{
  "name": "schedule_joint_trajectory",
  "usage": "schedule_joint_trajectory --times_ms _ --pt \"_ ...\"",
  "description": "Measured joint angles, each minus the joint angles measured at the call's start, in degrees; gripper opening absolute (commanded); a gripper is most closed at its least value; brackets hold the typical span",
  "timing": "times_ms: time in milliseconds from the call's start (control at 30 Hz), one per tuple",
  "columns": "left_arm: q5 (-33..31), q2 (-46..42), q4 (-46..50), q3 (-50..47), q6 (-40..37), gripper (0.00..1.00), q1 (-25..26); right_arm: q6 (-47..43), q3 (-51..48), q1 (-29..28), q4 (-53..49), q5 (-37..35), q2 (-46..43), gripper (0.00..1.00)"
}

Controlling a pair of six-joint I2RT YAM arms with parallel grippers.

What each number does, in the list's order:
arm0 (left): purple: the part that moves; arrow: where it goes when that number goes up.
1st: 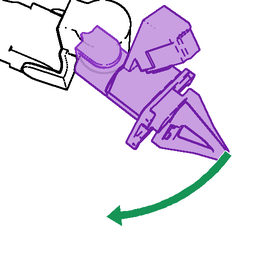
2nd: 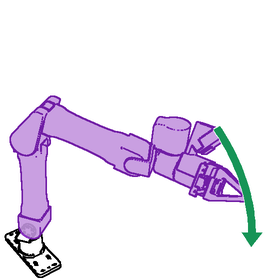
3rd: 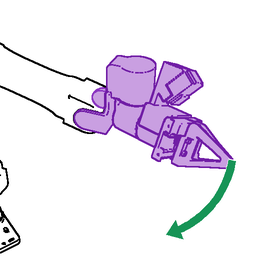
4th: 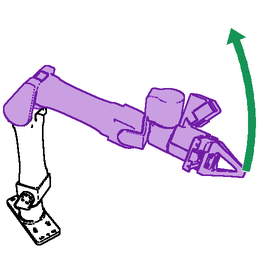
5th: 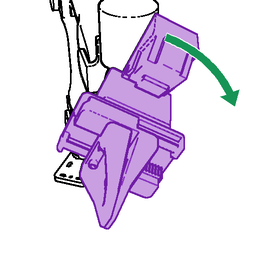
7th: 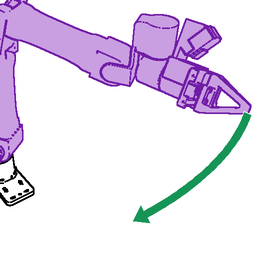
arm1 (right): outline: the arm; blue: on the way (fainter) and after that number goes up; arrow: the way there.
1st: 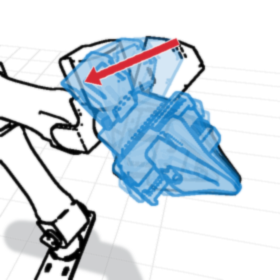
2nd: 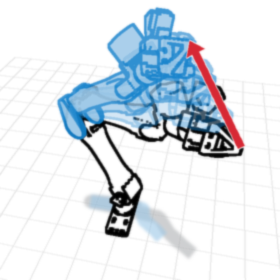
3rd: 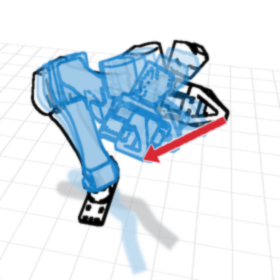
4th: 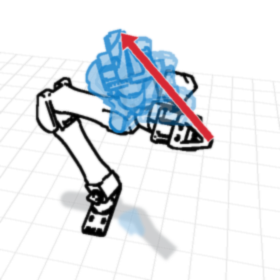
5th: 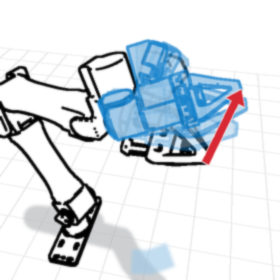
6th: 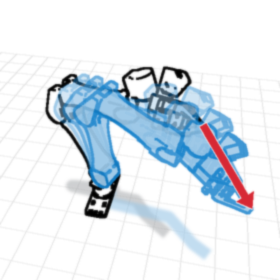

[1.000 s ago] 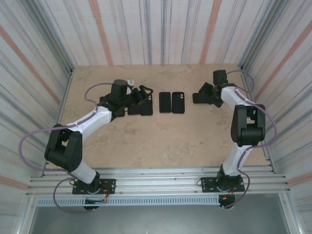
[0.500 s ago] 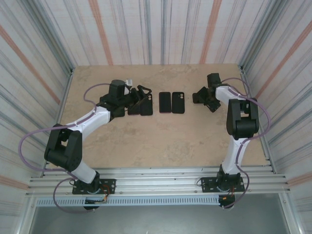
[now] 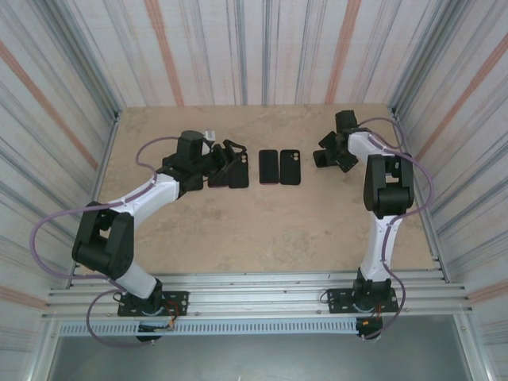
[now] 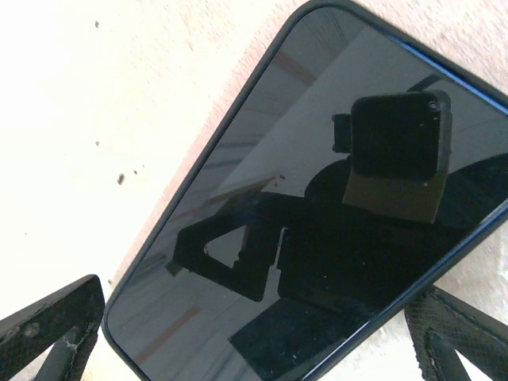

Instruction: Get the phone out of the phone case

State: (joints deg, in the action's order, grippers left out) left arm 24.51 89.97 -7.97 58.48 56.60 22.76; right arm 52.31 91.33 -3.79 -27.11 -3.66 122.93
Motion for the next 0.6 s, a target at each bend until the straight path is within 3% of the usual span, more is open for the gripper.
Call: schedule_joint_trajectory --times_ms 600 --pt "1.73 0.02 0.02 0.00 0.00 0.90 -0.68 1.88 22.40 -1.42 -16.74 -5.14 12.70 0.99"
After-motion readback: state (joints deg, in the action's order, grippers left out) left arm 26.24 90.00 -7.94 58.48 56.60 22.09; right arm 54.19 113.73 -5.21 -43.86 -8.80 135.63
